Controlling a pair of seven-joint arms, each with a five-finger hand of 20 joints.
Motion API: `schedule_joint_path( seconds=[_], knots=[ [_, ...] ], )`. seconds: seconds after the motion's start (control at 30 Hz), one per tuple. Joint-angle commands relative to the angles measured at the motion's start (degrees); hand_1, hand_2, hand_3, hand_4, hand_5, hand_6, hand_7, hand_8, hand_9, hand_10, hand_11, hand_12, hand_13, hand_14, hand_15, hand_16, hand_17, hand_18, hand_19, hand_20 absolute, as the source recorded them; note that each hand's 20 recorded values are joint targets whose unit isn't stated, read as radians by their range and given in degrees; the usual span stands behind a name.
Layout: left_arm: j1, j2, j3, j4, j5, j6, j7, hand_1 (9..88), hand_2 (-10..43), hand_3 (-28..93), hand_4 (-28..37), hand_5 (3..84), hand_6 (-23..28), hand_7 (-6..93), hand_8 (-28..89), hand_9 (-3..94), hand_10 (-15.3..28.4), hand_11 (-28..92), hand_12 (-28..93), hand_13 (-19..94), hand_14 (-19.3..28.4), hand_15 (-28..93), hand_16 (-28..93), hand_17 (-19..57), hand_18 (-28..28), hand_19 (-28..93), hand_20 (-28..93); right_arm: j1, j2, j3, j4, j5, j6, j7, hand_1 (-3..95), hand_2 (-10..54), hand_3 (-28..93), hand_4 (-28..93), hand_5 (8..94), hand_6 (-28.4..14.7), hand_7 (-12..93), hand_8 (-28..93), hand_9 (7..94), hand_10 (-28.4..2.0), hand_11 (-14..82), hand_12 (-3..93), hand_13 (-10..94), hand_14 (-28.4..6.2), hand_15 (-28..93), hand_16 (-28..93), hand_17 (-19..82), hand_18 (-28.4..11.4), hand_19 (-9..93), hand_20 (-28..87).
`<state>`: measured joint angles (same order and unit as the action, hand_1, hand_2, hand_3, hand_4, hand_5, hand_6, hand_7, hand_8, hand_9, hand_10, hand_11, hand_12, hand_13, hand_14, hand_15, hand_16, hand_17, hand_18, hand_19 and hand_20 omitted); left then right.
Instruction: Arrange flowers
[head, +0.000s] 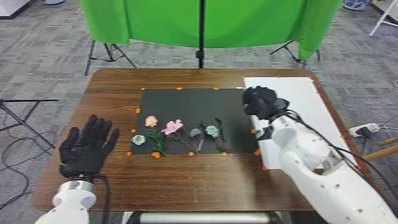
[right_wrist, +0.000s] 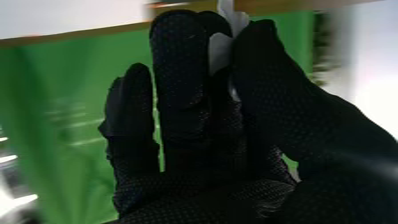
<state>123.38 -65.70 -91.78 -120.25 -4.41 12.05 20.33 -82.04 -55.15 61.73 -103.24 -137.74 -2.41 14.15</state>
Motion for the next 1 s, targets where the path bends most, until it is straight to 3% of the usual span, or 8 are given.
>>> schedule_joint_path(
  seconds=[0.03,0.47,0.57,0.67,0.77,0.83,1.0],
  knots=[
    [-0.33,-0.19,0.03,0.99,0.93,-1.32,-1.16,28.7,17.6,79,-28.3,51.2,10.2,15.8,-10,44.6,16.4,28,12,34,16.6,45,-9,-7.5,14.1,40,14,-2.12,-3.64,-4.77,2.01,-3.98,1.61,-1.87,58.8,-9.5,74,-28,68.2,-0.8,52,-2,81.6,-11.3,16.5,40.5,74,-4.9,43,37,40,-19.5,87,28],
    [1.88,-0.25,-1.07,0.07,0.16,-0.34,-0.09,28.7,17.4,79,-28.3,51.4,10.2,15.8,-10,44.6,16.4,27,13,34,16.6,45,-9,-7.5,14.1,40,14,-6.04,-1.02,-2.82,-1.48,-3.54,5.26,-0.94,58.6,-9.5,74,-28,67.6,-1.1,53,-2,81.5,-11.1,16.5,41.0,73,-5.3,45,37,39,-19.6,87,28],
    [1.84,-0.19,-1.04,0.06,0.01,-0.33,-0.39,28.7,17.4,79,-28.3,51.4,10.2,15.8,-10,44.6,16.4,27,13,34,16.6,45,-9,-7.5,14.1,40,14,-7.01,-0.38,-2.40,-1.87,-5.32,5.30,-1.70,58.5,-9.5,73,-28,67.5,-1.2,53,-3,81.2,-11.1,16.6,40.9,73,-5.4,46,37,39,-19.7,87,28],
    [1.97,-0.09,-1.20,-0.01,0.17,-0.13,-0.30,28.7,17.5,79,-28.3,51.4,10.3,15.8,-10,44.6,16.4,27,13,34,16.6,45,-9,-7.5,14.1,40,14,-7.90,-0.02,-1.39,-3.09,-4.61,1.74,-1.72,57.7,-9.5,73,-28,66.0,-1.3,52,-3,79.3,-11.2,16.3,40.3,71,-5.6,45,36,38,-19.7,86,28],
    [2.19,0.10,-1.29,-0.04,0.63,0.29,-0.16,28.7,17.5,79,-28.3,51.5,10.3,15.8,-10,44.6,16.4,28,13,34,16.6,45,-9,-7.5,14.1,40,14,-8.25,0.12,-0.63,-3.71,-3.42,-1.26,-1.52,53.5,-9.5,72,-28,63.5,-2.4,43,-7,71.5,-12.8,21.7,28.6,67,-6.9,44,32,35,-20.0,83,26],
    [2.21,0.16,-1.19,0.02,0.45,0.28,-0.35,28.7,17.5,79,-28.3,51.4,10.2,15.8,-10,44.6,16.4,28,13,34,16.6,45,-9,-7.5,14.1,40,14,-8.13,0.18,0.00,-3.87,-2.32,-4.03,-0.47,47.8,-9.5,77,-28,61.7,-1.6,28,-15,65.9,-14.2,23.6,19.0,64,-8.9,43,23,33,-20.3,80,23],
    [2.20,0.06,-1.24,0.08,0.42,0.43,-0.29,28.7,17.6,79,-28.3,50.9,10.2,15.6,-10,44.6,16.4,27,13,34,16.6,45,-9,-7.5,14.1,40,14,-9.43,1.04,1.87,-5.21,-0.67,-4.33,0.50,46.3,-9.5,74,-28,54.2,-3.3,18,-14,59.9,-15.4,18.3,15.9,59,-10.4,41,17,30,-20.6,77,21]
  ],
)
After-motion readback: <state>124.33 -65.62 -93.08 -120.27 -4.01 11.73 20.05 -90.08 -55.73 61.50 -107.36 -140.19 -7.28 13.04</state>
